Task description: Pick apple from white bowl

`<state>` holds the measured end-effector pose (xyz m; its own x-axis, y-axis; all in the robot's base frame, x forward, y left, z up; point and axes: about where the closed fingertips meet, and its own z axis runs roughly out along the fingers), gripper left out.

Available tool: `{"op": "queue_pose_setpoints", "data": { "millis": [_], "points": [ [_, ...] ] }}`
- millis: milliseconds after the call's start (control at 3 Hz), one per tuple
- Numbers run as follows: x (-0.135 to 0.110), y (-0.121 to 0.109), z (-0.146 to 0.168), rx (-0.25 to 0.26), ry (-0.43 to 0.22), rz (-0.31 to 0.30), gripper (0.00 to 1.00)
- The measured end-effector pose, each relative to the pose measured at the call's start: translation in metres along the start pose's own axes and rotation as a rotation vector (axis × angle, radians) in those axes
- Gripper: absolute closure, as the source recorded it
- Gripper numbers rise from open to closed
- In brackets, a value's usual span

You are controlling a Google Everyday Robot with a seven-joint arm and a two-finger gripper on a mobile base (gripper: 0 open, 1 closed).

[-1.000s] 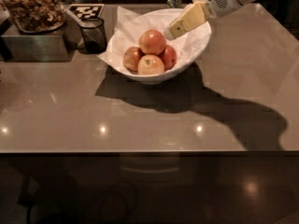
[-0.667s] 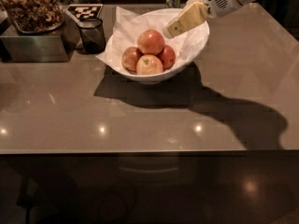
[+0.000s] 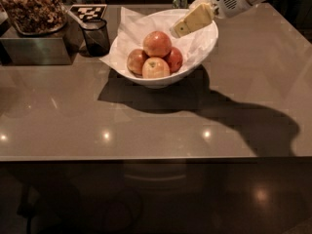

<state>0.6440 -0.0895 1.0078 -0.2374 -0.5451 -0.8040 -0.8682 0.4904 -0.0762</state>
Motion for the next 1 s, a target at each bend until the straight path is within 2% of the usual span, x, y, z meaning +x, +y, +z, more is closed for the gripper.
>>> {"op": "queue_pose_setpoints", "data": {
  "millis": [333,667,1000],
  "points": [
    [-0.003,0.001,0.024,-0.054,0.012,-0.012,0.25],
    [-0.002,-0.001,0.052,-0.112,0.02,-0.013,0.27],
    [-0.001,-0.005,0.075,-0.15,0.026,-0.028,0.26]
  ]
}}
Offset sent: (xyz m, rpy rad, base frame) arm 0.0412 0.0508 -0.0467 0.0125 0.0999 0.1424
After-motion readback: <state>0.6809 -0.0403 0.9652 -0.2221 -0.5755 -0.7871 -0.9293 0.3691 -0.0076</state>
